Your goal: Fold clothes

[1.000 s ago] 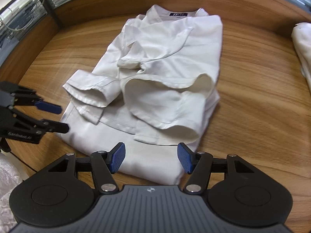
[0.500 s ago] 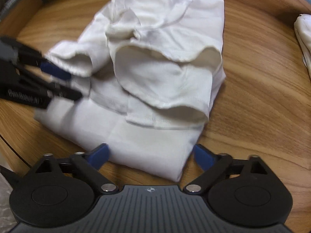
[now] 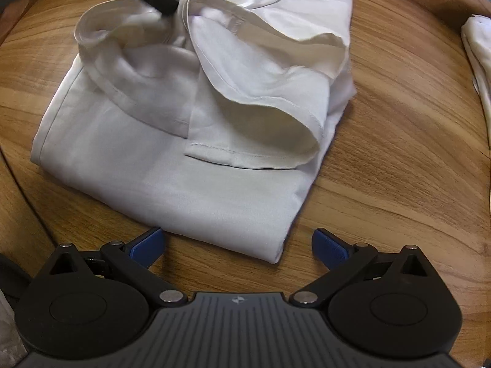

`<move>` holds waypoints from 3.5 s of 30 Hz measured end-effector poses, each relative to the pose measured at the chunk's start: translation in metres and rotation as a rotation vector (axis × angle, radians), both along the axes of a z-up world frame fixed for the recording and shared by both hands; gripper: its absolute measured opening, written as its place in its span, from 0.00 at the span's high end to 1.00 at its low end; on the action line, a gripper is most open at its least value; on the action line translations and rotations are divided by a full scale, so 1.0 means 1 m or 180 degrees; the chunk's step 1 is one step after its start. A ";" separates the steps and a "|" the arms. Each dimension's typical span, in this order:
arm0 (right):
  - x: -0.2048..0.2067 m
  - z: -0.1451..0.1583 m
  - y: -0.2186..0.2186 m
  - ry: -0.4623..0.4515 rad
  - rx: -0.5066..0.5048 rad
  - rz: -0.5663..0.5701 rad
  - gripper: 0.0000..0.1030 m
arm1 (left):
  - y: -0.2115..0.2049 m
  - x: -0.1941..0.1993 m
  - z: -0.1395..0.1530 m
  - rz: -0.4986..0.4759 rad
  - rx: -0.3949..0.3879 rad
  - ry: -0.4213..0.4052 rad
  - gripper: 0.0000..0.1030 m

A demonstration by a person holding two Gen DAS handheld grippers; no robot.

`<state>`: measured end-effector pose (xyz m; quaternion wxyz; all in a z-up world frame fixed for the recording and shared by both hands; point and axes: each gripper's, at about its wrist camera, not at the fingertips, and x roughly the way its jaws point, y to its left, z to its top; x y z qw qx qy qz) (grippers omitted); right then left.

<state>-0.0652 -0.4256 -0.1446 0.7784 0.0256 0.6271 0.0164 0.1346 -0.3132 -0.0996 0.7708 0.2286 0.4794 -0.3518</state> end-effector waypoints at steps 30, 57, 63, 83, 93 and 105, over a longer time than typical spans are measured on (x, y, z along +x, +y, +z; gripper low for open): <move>0.024 0.034 -0.002 -0.0835 -0.0155 0.0354 0.26 | 0.072 -0.072 -0.013 0.0084 0.0099 0.0612 0.41; 0.045 0.016 0.026 -0.0703 0.0125 0.1012 0.46 | 0.058 -0.099 -0.040 -0.0247 0.0257 0.0483 0.30; 0.049 0.017 0.029 -0.0861 0.0049 0.1024 0.95 | 0.061 -0.097 -0.042 -0.0255 0.0248 0.0485 0.29; 0.138 0.073 -0.017 -0.1260 -0.0385 0.0973 0.71 | 0.062 -0.095 -0.042 -0.0262 0.0226 0.0494 0.27; 0.104 0.084 -0.049 -0.1091 0.0012 0.0650 0.53 | 0.068 -0.092 -0.036 -0.0184 0.0175 0.0363 0.27; -0.003 0.053 -0.019 -0.0946 0.0198 0.1207 0.49 | 0.101 -0.138 -0.012 -0.0421 -0.0056 -0.0009 0.19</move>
